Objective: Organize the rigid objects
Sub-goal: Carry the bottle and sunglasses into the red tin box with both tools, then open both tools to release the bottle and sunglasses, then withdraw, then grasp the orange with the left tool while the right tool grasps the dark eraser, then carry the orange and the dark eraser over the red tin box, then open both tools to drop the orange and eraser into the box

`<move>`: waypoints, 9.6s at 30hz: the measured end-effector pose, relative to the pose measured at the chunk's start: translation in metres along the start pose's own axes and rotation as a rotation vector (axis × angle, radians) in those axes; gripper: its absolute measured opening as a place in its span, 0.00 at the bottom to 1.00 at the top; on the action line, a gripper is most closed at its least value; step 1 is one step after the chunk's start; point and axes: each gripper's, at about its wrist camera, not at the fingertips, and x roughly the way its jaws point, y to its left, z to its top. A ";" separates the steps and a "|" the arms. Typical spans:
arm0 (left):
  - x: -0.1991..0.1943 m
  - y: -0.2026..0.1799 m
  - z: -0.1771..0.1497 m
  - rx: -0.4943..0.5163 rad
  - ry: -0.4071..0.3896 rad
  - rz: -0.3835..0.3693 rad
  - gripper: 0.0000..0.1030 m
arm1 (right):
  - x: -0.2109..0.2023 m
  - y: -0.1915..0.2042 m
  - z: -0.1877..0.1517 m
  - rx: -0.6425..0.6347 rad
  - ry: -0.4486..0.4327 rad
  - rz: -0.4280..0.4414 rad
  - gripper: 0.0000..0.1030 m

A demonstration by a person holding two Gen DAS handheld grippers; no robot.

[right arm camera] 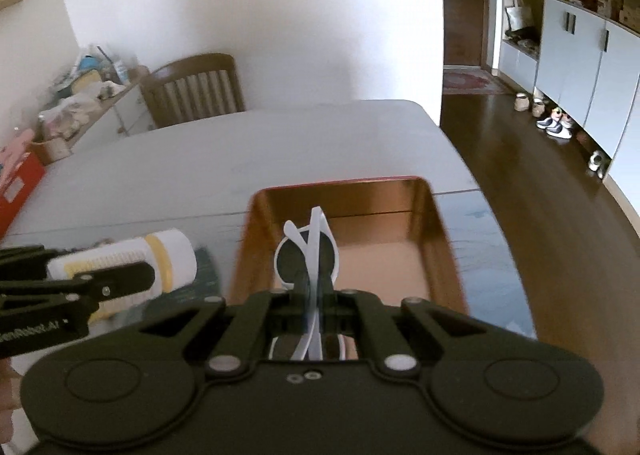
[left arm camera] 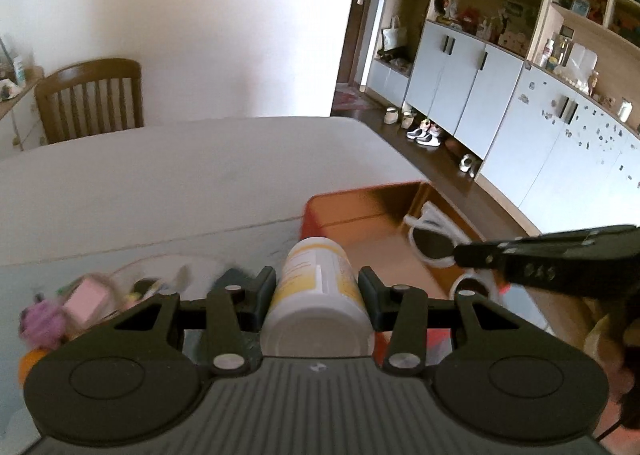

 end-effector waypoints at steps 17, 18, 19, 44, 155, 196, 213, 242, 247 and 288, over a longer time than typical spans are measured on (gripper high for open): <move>0.116 -0.058 0.029 0.026 0.097 0.088 0.43 | 0.060 -0.049 0.016 -0.025 0.085 0.014 0.03; 0.121 -0.059 0.029 0.026 0.103 0.093 0.43 | 0.061 -0.048 0.016 -0.029 0.090 0.018 0.03; 0.125 -0.059 0.029 0.024 0.108 0.094 0.43 | 0.064 -0.049 0.016 -0.030 0.095 0.020 0.03; 0.156 -0.059 0.034 0.022 0.231 0.079 0.42 | 0.072 -0.053 0.018 -0.073 0.115 0.024 0.17; -0.010 0.235 -0.096 -0.151 0.132 0.114 0.53 | 0.104 0.268 -0.050 -0.460 0.189 0.180 0.19; -0.041 0.133 -0.056 -0.129 0.136 0.111 0.52 | -0.009 0.131 -0.022 -0.143 0.022 0.163 0.19; 0.012 0.007 0.006 -0.015 0.091 0.009 0.52 | -0.002 0.010 -0.012 -0.109 0.029 0.060 0.19; 0.164 -0.102 0.060 0.112 0.186 -0.071 0.52 | 0.045 -0.020 -0.021 -0.230 0.163 0.166 0.19; 0.177 -0.108 0.062 0.128 0.202 -0.073 0.52 | 0.047 -0.018 -0.022 -0.247 0.171 0.175 0.19; 0.091 -0.055 0.058 0.075 0.071 -0.060 0.66 | 0.010 -0.025 -0.007 -0.071 0.051 0.129 0.66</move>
